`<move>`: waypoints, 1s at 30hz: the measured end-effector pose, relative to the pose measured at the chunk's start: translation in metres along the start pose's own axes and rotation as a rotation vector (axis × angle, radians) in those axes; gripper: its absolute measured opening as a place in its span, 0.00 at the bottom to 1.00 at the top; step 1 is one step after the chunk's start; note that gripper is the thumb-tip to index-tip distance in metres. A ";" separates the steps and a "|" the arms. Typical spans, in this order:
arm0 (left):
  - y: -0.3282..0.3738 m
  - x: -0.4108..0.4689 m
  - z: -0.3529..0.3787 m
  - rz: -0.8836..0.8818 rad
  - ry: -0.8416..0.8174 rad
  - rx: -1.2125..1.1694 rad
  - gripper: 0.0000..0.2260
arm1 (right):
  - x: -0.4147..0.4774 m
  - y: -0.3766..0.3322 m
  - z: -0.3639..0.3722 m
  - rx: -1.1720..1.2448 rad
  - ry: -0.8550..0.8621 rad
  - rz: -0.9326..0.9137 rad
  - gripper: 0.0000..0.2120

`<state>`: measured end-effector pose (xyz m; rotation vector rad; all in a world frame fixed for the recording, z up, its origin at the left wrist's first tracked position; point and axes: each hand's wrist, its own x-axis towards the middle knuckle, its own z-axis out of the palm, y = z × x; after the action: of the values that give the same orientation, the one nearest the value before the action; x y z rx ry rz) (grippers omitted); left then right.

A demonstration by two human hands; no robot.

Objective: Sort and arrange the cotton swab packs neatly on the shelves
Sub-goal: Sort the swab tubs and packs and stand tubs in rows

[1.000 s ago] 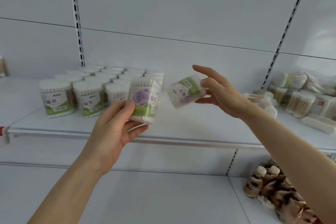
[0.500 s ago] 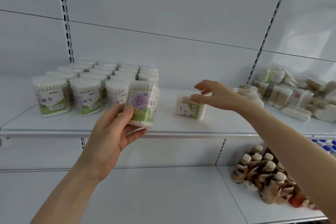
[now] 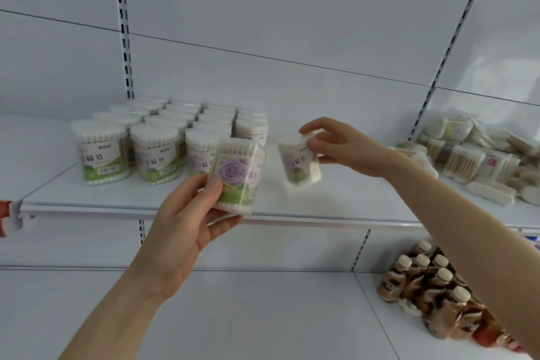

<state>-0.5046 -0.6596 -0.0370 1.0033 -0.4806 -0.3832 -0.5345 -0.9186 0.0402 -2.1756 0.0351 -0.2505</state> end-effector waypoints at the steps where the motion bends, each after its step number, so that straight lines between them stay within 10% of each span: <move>1: 0.000 0.000 0.000 -0.001 0.002 -0.002 0.14 | -0.001 0.004 -0.001 0.066 -0.019 0.024 0.07; 8: -0.001 -0.002 -0.002 -0.006 -0.005 0.002 0.14 | -0.008 0.008 -0.008 0.015 0.050 0.118 0.08; 15: -0.007 -0.012 -0.005 -0.026 -0.021 0.015 0.15 | 0.001 -0.007 0.018 -0.562 0.342 0.054 0.16; 30: -0.005 -0.034 -0.032 -0.060 0.046 -0.018 0.09 | 0.047 -0.028 0.069 -0.490 0.279 -0.052 0.15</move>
<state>-0.5153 -0.6219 -0.0629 1.0089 -0.4054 -0.4160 -0.4770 -0.8524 0.0317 -2.6113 0.2176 -0.6280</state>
